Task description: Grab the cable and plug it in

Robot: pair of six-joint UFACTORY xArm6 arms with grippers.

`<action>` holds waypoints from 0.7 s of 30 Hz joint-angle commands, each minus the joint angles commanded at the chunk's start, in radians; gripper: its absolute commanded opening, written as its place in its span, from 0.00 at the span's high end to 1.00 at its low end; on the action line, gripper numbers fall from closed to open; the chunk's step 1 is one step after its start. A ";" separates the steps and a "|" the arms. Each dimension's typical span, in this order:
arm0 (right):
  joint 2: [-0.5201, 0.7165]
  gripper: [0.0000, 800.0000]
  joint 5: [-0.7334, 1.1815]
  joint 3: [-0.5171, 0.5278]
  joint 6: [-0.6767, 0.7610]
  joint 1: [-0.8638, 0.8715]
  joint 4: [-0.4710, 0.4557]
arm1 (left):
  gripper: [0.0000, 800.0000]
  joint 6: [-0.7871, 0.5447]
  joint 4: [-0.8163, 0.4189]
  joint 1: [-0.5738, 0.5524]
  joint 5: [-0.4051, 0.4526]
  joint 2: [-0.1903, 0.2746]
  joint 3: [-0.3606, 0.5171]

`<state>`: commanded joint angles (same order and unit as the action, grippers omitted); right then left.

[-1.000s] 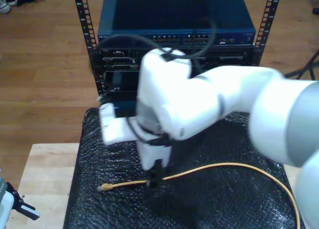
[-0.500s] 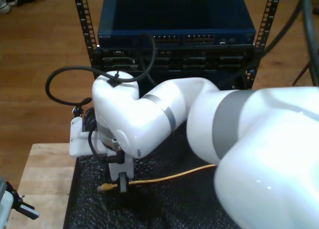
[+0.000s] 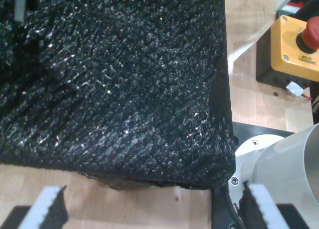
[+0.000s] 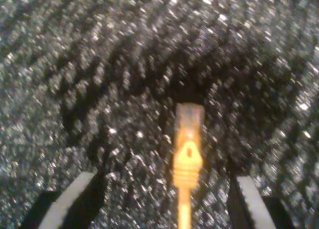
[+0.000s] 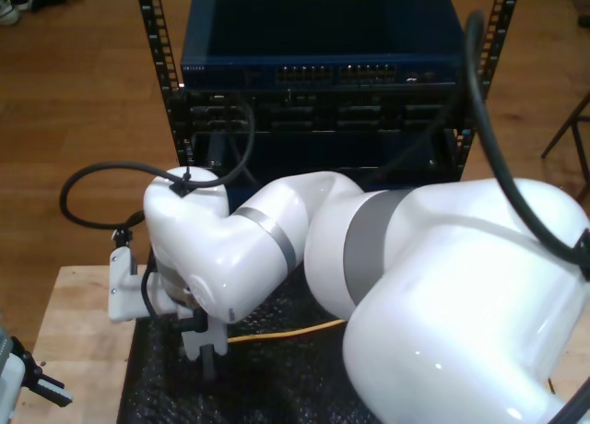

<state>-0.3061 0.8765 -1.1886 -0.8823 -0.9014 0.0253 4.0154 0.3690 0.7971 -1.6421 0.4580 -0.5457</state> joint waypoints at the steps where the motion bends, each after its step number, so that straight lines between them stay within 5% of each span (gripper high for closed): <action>1: -0.002 0.25 0.000 -0.002 0.002 0.000 -0.006 | 0.00 0.000 0.000 0.000 0.000 0.000 0.000; 21: -0.011 0.49 -0.002 -0.020 0.035 0.000 -0.060 | 0.00 0.000 0.000 -0.002 -0.005 0.000 0.000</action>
<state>-0.3168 0.8750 -1.2085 -0.8470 -0.9014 -0.0345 4.0154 0.3690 0.7956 -1.6467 0.4580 -0.5457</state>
